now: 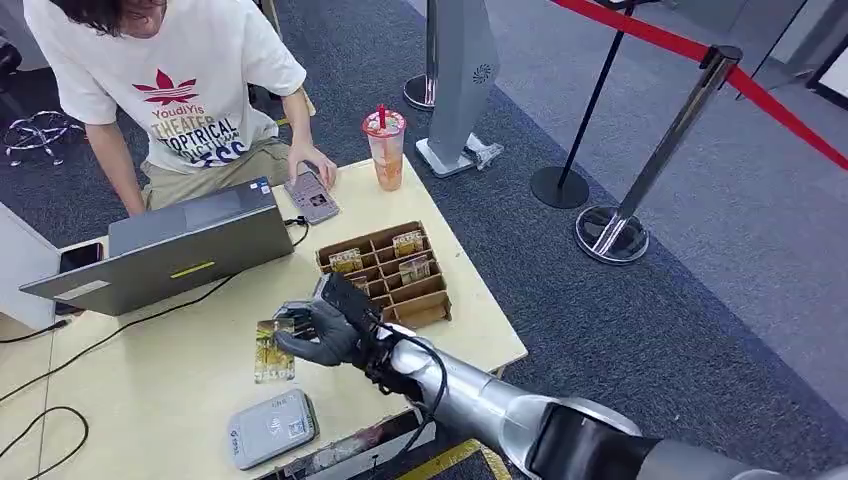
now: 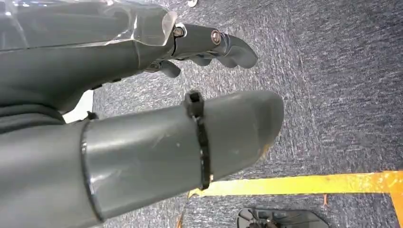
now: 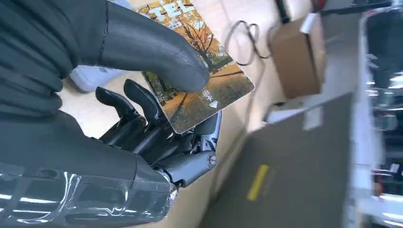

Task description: Pass the card to the sensor for recognition and then transmit it.

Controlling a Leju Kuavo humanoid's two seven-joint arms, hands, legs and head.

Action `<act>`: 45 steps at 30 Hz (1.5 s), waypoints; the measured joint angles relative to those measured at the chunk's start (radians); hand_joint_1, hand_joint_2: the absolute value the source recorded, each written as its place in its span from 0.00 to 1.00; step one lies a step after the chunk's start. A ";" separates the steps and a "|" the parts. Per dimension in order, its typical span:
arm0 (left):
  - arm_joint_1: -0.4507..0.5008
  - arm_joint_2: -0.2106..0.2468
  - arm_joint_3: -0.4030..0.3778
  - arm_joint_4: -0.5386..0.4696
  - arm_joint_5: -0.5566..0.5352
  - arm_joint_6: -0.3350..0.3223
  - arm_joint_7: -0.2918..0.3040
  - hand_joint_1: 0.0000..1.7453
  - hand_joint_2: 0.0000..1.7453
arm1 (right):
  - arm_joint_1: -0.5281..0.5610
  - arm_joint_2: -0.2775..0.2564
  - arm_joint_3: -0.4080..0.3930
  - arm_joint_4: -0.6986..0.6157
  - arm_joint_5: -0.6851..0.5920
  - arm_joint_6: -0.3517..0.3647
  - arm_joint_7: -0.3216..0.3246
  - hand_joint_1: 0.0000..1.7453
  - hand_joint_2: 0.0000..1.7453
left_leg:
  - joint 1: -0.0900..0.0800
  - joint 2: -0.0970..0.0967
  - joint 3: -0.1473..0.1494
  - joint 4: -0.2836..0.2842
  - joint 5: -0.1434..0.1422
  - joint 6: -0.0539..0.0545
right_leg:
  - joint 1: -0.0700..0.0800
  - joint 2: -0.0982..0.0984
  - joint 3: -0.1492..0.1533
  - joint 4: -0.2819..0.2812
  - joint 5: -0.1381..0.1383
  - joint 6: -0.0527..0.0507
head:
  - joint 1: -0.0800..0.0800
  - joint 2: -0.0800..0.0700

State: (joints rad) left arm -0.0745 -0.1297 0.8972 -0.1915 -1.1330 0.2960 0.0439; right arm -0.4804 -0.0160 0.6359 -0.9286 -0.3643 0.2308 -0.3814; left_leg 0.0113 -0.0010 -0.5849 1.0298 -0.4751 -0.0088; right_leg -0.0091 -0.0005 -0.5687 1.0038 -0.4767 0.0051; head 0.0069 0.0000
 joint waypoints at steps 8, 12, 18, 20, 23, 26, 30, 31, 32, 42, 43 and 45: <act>-0.003 0.000 0.000 0.000 -0.007 -0.003 0.004 0.00 0.00 | -0.019 -0.026 -0.061 -0.188 0.036 -0.032 -0.009 1.00 1.00 | 0.000 0.000 0.000 0.000 0.000 0.000 | 0.000 0.000 0.000 0.000 0.000 0.000 | 0.000 0.000; -0.005 0.000 0.000 0.000 -0.015 -0.013 0.009 0.00 0.00 | -0.057 -0.030 -0.082 -0.223 0.082 -0.064 -0.014 1.00 1.00 | 0.000 0.000 0.000 0.000 0.000 0.000 | 0.000 0.000 0.000 0.000 0.000 0.000 | 0.000 0.000; -0.016 -0.001 0.000 0.000 -0.027 -0.021 0.020 0.00 0.00 | -0.161 -0.030 -0.125 -0.215 0.181 -0.141 0.002 1.00 1.00 | 0.000 0.000 0.000 0.000 0.001 0.000 | 0.000 0.000 0.000 0.000 0.001 0.000 | 0.000 0.000; -0.019 -0.001 0.000 0.000 -0.029 -0.024 0.027 0.00 0.00 | -0.194 -0.026 -0.141 -0.201 0.227 -0.180 0.005 1.00 1.00 | 0.000 0.000 0.000 0.000 0.001 0.000 | 0.000 0.000 0.000 0.000 0.001 0.000 | 0.000 0.000; -0.020 -0.001 0.000 0.000 -0.029 -0.026 0.029 0.00 0.00 | -0.233 -0.021 -0.151 -0.181 0.274 -0.232 0.008 1.00 1.00 | 0.000 0.000 0.000 0.000 0.001 0.000 | 0.000 0.000 0.000 0.000 0.001 0.000 | 0.000 0.000; -0.021 -0.001 0.000 0.000 -0.029 -0.027 0.029 0.00 0.00 | -0.253 -0.017 -0.158 -0.168 0.277 -0.238 0.011 1.00 1.00 | 0.000 0.000 0.000 0.000 0.001 0.000 | 0.000 0.000 0.000 0.000 0.000 0.000 | 0.000 0.000; -0.021 -0.001 0.000 0.000 -0.029 -0.027 0.029 0.00 0.00 | -0.262 -0.012 -0.166 -0.156 0.287 -0.247 0.011 1.00 1.00 | 0.000 0.000 -0.001 0.000 0.001 0.000 | 0.000 0.000 0.000 0.000 0.000 0.000 | 0.000 0.000; -0.021 -0.001 0.000 0.000 -0.029 -0.027 0.029 0.00 0.00 | -0.266 -0.010 -0.168 -0.147 0.317 -0.273 0.011 1.00 1.00 | 0.000 0.000 -0.001 0.000 0.001 0.000 | 0.000 0.000 0.000 0.000 0.000 0.000 | 0.000 0.000; -0.020 0.000 0.000 0.000 -0.028 -0.027 0.029 0.00 0.00 | -0.275 -0.007 -0.170 -0.138 0.339 -0.297 0.012 1.00 1.00 | 0.000 0.000 -0.001 0.000 0.001 0.000 | 0.000 0.000 0.000 0.000 0.000 0.000 | 0.000 0.000; -0.019 0.000 -0.004 0.000 -0.042 -0.031 0.024 0.00 0.00 | -0.390 0.006 -0.189 0.019 0.709 -0.701 0.022 1.00 1.00 | 0.000 -0.001 -0.001 0.000 0.001 0.000 | 0.000 0.000 0.000 0.000 0.001 0.000 | 0.000 0.000; -0.020 0.000 -0.006 0.000 -0.047 -0.034 0.024 0.00 0.00 | -0.394 0.006 -0.191 0.038 0.750 -0.745 0.026 1.00 1.00 | 0.000 -0.001 -0.001 0.000 0.001 0.000 | 0.000 0.000 0.000 0.000 0.001 0.000 | 0.000 0.000; -0.022 -0.001 -0.010 0.000 -0.052 -0.038 0.024 0.00 0.00 | -0.401 0.006 -0.195 0.070 0.817 -0.803 0.032 1.00 1.00 | 0.000 0.000 -0.001 0.001 0.001 0.000 | 0.000 0.000 0.000 0.000 0.001 0.000 | 0.000 0.000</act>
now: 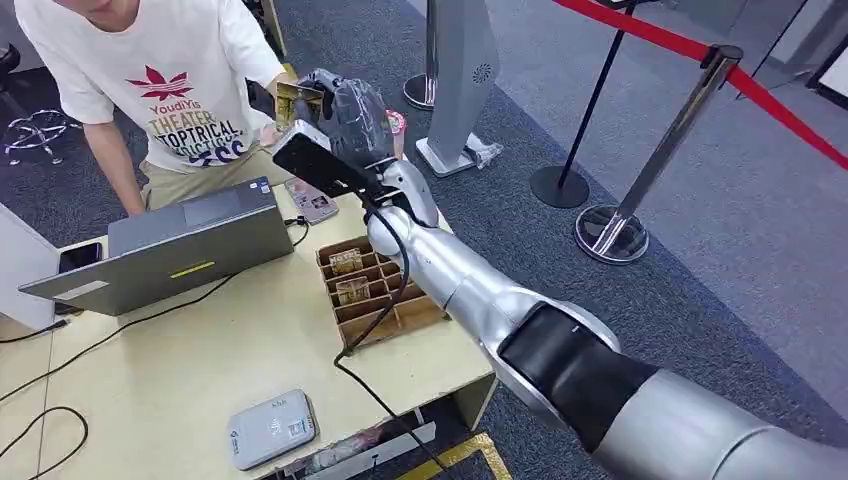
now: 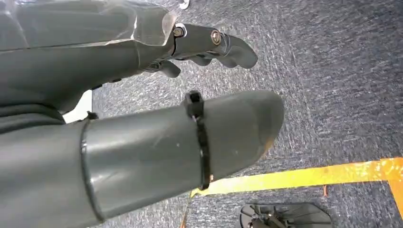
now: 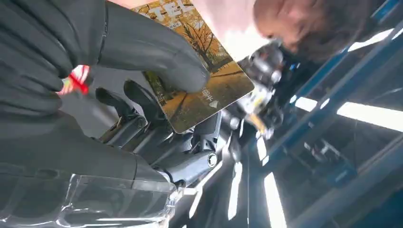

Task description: Pass the card to the sensor for recognition and then transmit it.

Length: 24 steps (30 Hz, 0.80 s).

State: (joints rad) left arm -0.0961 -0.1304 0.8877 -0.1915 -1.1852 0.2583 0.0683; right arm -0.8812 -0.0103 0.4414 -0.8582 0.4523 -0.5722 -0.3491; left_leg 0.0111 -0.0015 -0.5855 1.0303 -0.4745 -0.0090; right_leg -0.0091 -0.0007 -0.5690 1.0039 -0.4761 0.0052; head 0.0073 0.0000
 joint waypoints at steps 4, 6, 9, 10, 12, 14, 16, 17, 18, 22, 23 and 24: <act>-0.001 0.000 -0.003 0.000 -0.003 0.002 0.000 0.00 0.00 | -0.014 -0.001 -0.010 0.059 0.113 -0.077 0.020 1.00 1.00 | 0.000 0.000 0.000 0.000 0.000 0.000 | 0.000 0.000 0.000 0.000 0.000 0.000 | 0.000 0.000; -0.001 0.000 -0.008 0.000 -0.002 0.004 0.000 0.00 0.00 | -0.020 -0.001 -0.015 0.087 0.165 -0.104 0.036 1.00 1.00 | 0.000 0.000 0.000 0.000 0.000 0.000 | 0.000 0.000 0.000 0.000 0.000 0.000 | 0.000 0.000; 0.001 -0.002 -0.014 0.000 0.002 0.008 0.000 0.00 0.00 | -0.020 -0.001 -0.027 0.107 0.247 -0.109 0.062 1.00 1.00 | 0.000 0.000 0.000 0.000 0.000 0.000 | 0.000 0.000 0.000 0.000 0.000 0.000 | 0.000 0.000; 0.001 -0.002 -0.014 0.000 0.004 0.010 -0.001 0.00 0.00 | -0.019 -0.001 -0.031 0.112 0.275 -0.109 0.068 1.00 1.00 | 0.000 0.000 0.000 0.000 0.000 0.000 | 0.000 0.000 0.000 0.000 0.000 0.000 | 0.000 0.000; 0.001 -0.004 -0.015 0.000 0.006 0.014 -0.002 0.00 0.00 | -0.018 0.001 -0.048 0.121 0.327 -0.109 0.081 1.00 1.00 | 0.000 0.000 0.000 0.000 0.000 0.000 | 0.000 0.000 0.000 0.000 0.000 0.000 | 0.000 0.000; 0.001 -0.005 -0.015 0.000 0.008 0.014 -0.002 0.00 0.00 | -0.016 0.003 -0.062 0.127 0.358 -0.109 0.086 1.00 1.00 | 0.000 0.000 0.000 0.000 0.000 0.000 | 0.000 0.000 0.000 0.000 0.000 0.000 | 0.000 0.000; 0.001 -0.006 -0.015 0.000 0.010 0.014 -0.002 0.00 0.00 | -0.010 0.007 -0.076 0.133 0.379 -0.109 0.088 1.00 1.00 | 0.000 0.000 0.000 0.000 0.000 0.000 | 0.000 0.000 0.000 0.000 0.000 0.000 | 0.000 0.000; 0.001 -0.007 -0.015 0.000 0.010 0.014 -0.001 0.00 0.00 | -0.006 0.008 -0.082 0.136 0.388 -0.109 0.089 1.00 1.00 | 0.000 0.000 0.000 0.000 0.000 0.000 | 0.000 0.000 0.000 0.000 0.000 0.000 | 0.000 0.000; 0.001 -0.007 -0.015 0.000 0.010 0.015 -0.001 0.00 0.00 | -0.002 0.010 -0.088 0.139 0.396 -0.109 0.090 0.73 1.00 | 0.000 0.000 0.000 0.000 0.000 0.000 | 0.000 0.000 0.000 0.000 0.000 0.000 | 0.000 0.000; 0.002 -0.007 -0.015 0.000 0.015 0.021 0.000 0.00 0.00 | 0.010 0.018 -0.103 0.151 0.410 -0.109 0.090 0.00 1.00 | 0.000 0.000 0.000 0.000 0.000 0.000 | 0.000 0.000 0.000 0.000 0.000 0.000 | 0.000 0.000; 0.002 -0.007 -0.015 0.000 0.017 0.025 0.000 0.00 0.00 | 0.011 0.018 -0.105 0.154 0.410 -0.109 0.090 0.00 1.00 | 0.000 0.000 0.000 0.000 0.000 0.000 | 0.000 0.000 0.000 0.000 0.000 0.000 | 0.000 0.000; 0.002 -0.008 -0.015 0.000 0.018 0.031 0.000 0.00 0.00 | 0.013 0.018 -0.108 0.159 0.410 -0.109 0.089 0.00 1.00 | 0.000 0.000 0.000 0.000 0.000 0.000 | 0.000 0.000 0.000 0.000 0.000 0.000 | 0.000 0.000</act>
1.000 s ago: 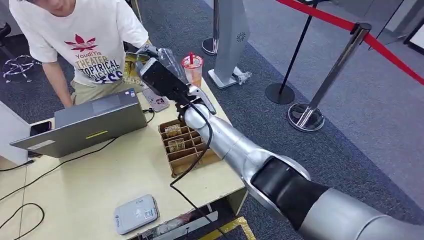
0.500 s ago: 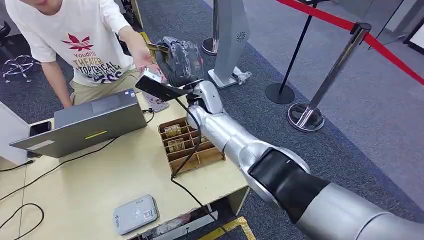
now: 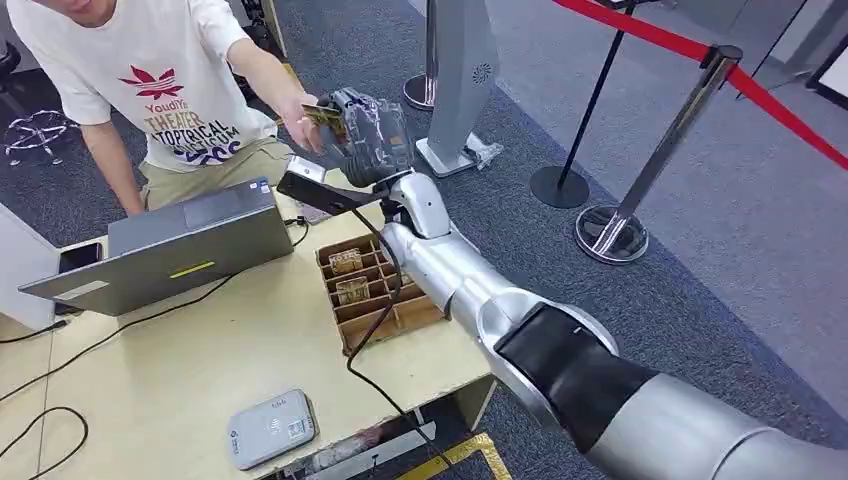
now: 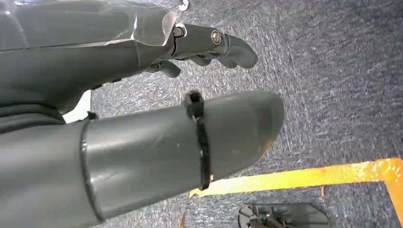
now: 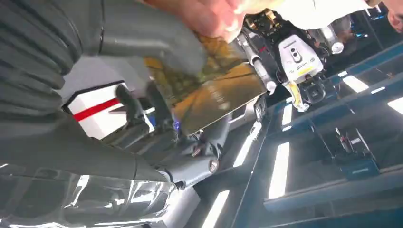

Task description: Pass the card to the sensor for recognition and then transmit it.

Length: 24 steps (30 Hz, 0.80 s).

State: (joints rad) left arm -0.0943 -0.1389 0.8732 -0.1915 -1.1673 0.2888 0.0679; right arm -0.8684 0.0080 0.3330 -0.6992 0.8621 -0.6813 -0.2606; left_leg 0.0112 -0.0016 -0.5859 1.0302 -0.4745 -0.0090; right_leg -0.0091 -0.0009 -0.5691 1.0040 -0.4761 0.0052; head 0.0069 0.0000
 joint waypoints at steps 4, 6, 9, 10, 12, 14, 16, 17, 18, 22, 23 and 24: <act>0.002 -0.004 0.000 0.000 0.000 0.008 -0.005 0.00 0.00 | 0.010 0.002 -0.017 0.011 -0.030 0.001 -0.027 0.00 1.00 | 0.000 0.000 0.000 0.000 0.000 0.000 | 0.000 0.000 0.000 0.000 0.000 0.000 | 0.000 0.000; 0.001 -0.006 0.000 0.000 0.000 0.008 -0.005 0.00 0.00 | 0.022 0.002 -0.026 0.011 -0.068 0.007 -0.052 0.00 1.00 | 0.000 0.000 0.000 0.000 0.000 0.000 | 0.000 0.000 0.000 0.000 0.000 0.000 | 0.000 0.000; 0.001 -0.008 0.000 0.000 0.002 0.008 -0.005 0.00 0.00 | 0.045 0.008 -0.041 -0.007 -0.124 0.036 -0.082 0.00 1.00 | 0.000 0.000 0.000 0.000 0.000 0.000 | 0.000 0.000 0.000 0.000 0.000 0.000 | 0.000 0.000; 0.001 -0.008 0.000 0.000 0.004 0.008 -0.005 0.00 0.00 | 0.052 0.009 -0.042 -0.016 -0.138 0.049 -0.088 0.00 1.00 | 0.000 0.000 0.000 0.000 0.000 0.000 | 0.000 0.000 0.000 0.000 0.000 0.000 | 0.000 0.000; 0.001 -0.008 0.000 0.000 0.007 0.008 -0.007 0.00 0.00 | 0.066 0.011 -0.042 -0.039 -0.155 0.076 -0.093 0.00 1.00 | 0.000 0.000 0.000 0.000 0.000 0.000 | 0.000 0.000 0.000 0.000 0.000 0.000 | 0.000 0.000; 0.002 -0.008 0.000 0.000 0.010 0.008 -0.008 0.00 0.00 | 0.080 0.011 -0.042 -0.069 -0.167 0.105 -0.096 0.00 1.00 | 0.000 0.000 0.000 0.000 0.000 0.000 | 0.000 0.000 0.000 0.000 0.000 0.000 | 0.000 0.000; 0.003 -0.008 0.000 0.000 0.014 0.011 -0.008 0.00 0.00 | 0.099 0.011 -0.042 -0.104 -0.166 0.128 -0.097 0.00 1.00 | 0.000 0.000 0.000 0.000 0.000 0.000 | 0.000 0.000 0.000 0.000 0.000 0.000 | 0.000 0.000; 0.003 -0.008 0.000 0.000 0.017 0.012 -0.008 0.00 0.00 | 0.110 0.011 -0.040 -0.124 -0.166 0.138 -0.096 0.00 1.00 | 0.000 0.000 0.000 0.000 0.000 0.000 | 0.000 0.000 0.000 0.000 0.000 0.000 | 0.000 0.000; 0.003 -0.008 0.000 0.000 0.019 0.014 -0.008 0.00 0.00 | 0.122 0.010 -0.038 -0.145 -0.166 0.148 -0.095 0.00 1.00 | 0.000 0.000 0.000 0.000 0.000 0.000 | 0.000 0.000 0.000 0.000 0.000 0.000 | 0.000 0.000; 0.006 -0.008 0.001 0.000 0.034 0.015 -0.007 0.00 0.00 | 0.173 -0.002 -0.017 -0.235 -0.159 0.171 -0.085 0.09 1.00 | 0.000 0.000 0.000 0.000 0.000 0.000 | 0.000 0.000 0.000 0.000 0.000 0.000 | 0.000 0.000; 0.007 -0.007 0.002 0.000 0.037 0.010 -0.008 0.00 0.00 | 0.187 -0.007 -0.007 -0.260 -0.153 0.175 -0.079 0.18 1.00 | 0.000 0.000 0.000 0.000 0.000 0.000 | 0.000 0.000 0.000 0.000 0.000 0.000 | 0.000 0.000; 0.008 -0.006 0.002 0.000 0.040 0.005 -0.007 0.00 0.00 | 0.201 -0.011 0.000 -0.282 -0.147 0.178 -0.074 0.18 1.00 | 0.000 0.000 0.000 0.000 0.000 0.000 | 0.000 0.000 0.000 0.000 0.000 0.000 | 0.000 0.000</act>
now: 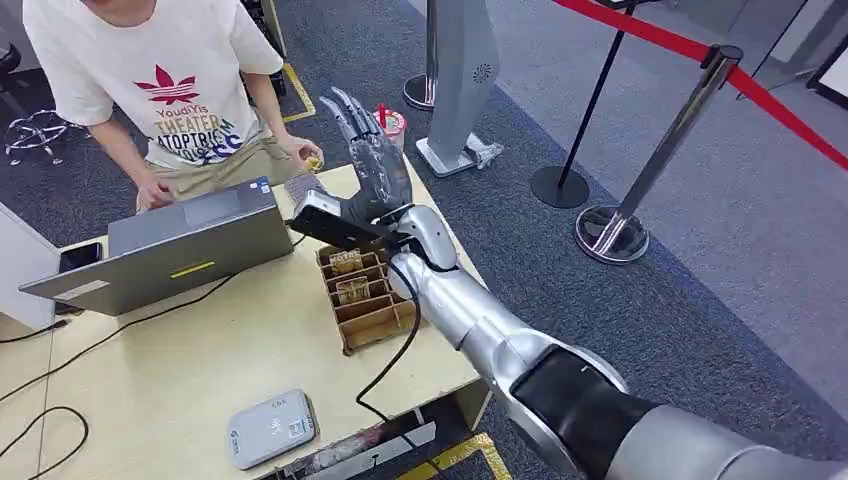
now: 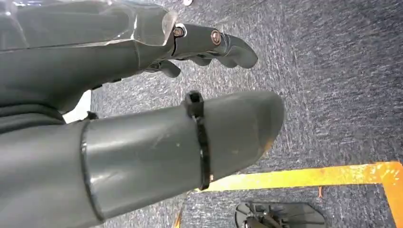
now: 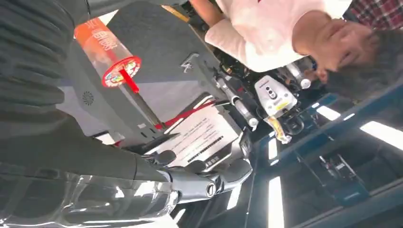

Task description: Pass the card to the sensor for recognition and then transmit it.

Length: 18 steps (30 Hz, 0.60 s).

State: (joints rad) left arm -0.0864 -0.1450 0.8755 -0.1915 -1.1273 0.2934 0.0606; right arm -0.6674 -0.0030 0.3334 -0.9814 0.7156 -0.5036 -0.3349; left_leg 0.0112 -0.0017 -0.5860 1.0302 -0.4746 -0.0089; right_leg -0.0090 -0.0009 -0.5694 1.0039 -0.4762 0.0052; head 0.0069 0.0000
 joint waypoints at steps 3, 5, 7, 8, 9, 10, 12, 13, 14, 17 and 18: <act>0.003 0.003 0.004 0.000 0.007 -0.003 -0.003 0.00 0.00 | 0.031 -0.016 0.020 -0.051 0.007 0.000 0.014 0.22 1.00 | 0.000 0.000 0.000 0.000 0.000 0.000 | 0.000 0.000 0.000 0.000 0.000 0.000 | 0.000 0.000; 0.007 0.005 0.007 0.000 0.011 -0.003 -0.003 0.00 0.00 | 0.051 -0.031 0.031 -0.080 0.022 0.000 0.029 0.32 1.00 | 0.000 0.000 0.000 0.000 0.000 0.000 | 0.000 0.000 0.000 0.000 0.000 0.000 | 0.000 0.000; 0.011 0.006 0.013 0.000 0.015 0.000 -0.005 0.00 0.00 | 0.074 -0.053 0.041 -0.108 0.047 -0.005 0.043 0.33 1.00 | 0.000 0.000 0.000 0.000 0.000 0.000 | 0.000 0.000 0.000 0.000 0.000 0.000 | 0.000 0.000; 0.012 0.006 0.018 0.000 0.018 0.000 -0.006 0.00 0.00 | 0.085 -0.064 0.044 -0.117 0.062 -0.009 0.051 0.38 1.00 | 0.000 0.000 0.000 0.000 0.000 0.000 | 0.000 0.000 0.000 0.000 0.000 0.000 | 0.000 0.000; 0.013 0.006 0.020 0.000 0.019 0.001 -0.008 0.00 0.00 | 0.096 -0.076 0.049 -0.126 0.071 -0.011 0.055 0.37 1.00 | 0.000 0.000 0.000 0.000 0.000 0.000 | 0.000 0.000 0.000 0.000 0.000 0.000 | 0.000 0.000; 0.014 0.006 0.022 0.000 0.021 0.002 -0.010 0.00 0.00 | 0.105 -0.086 0.053 -0.133 0.075 -0.014 0.058 0.36 1.00 | 0.000 0.000 0.000 0.000 0.000 0.000 | 0.000 0.000 0.000 0.000 0.000 0.000 | 0.000 0.000; 0.015 0.006 0.023 0.000 0.022 0.003 -0.012 0.00 0.00 | 0.122 -0.107 0.059 -0.145 0.085 -0.019 0.063 0.32 1.00 | 0.000 0.000 0.000 0.000 0.000 0.000 | 0.000 0.000 0.000 0.000 0.000 0.000 | 0.000 0.000; 0.015 0.006 0.023 0.000 0.024 0.008 -0.013 0.00 0.00 | 0.130 -0.117 0.061 -0.149 0.100 -0.023 0.069 0.38 1.00 | 0.000 0.000 0.000 0.000 0.000 0.000 | 0.000 0.000 0.000 0.000 0.000 0.000 | 0.000 0.000; 0.015 0.006 0.024 0.000 0.025 0.014 -0.014 0.00 0.00 | 0.137 -0.127 0.062 -0.153 0.113 -0.029 0.075 0.38 1.00 | 0.000 0.000 0.000 0.000 0.000 0.000 | 0.000 0.000 0.000 0.000 0.000 0.000 | 0.000 0.000; 0.015 0.005 0.025 0.000 0.025 0.024 -0.018 0.00 0.00 | 0.162 -0.160 0.064 -0.161 0.132 -0.035 0.083 0.44 1.00 | 0.000 0.000 0.000 0.000 0.000 0.000 | 0.000 0.000 0.000 0.000 0.000 0.000 | 0.000 0.000; 0.015 0.005 0.025 0.000 0.025 0.024 -0.020 0.00 0.00 | 0.172 -0.172 0.064 -0.163 0.134 -0.040 0.084 0.43 1.00 | 0.000 0.000 0.000 0.000 0.000 0.000 | 0.000 0.000 0.000 0.000 0.000 0.000 | 0.000 0.000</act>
State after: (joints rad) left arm -0.0710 -0.1400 0.9007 -0.1915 -1.1025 0.3174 0.0408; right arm -0.4949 -0.1755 0.3971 -1.1444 0.8499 -0.5432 -0.2506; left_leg 0.0111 -0.0021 -0.5862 1.0302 -0.4749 -0.0085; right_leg -0.0091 -0.0011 -0.5694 1.0037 -0.4763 0.0052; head 0.0072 0.0000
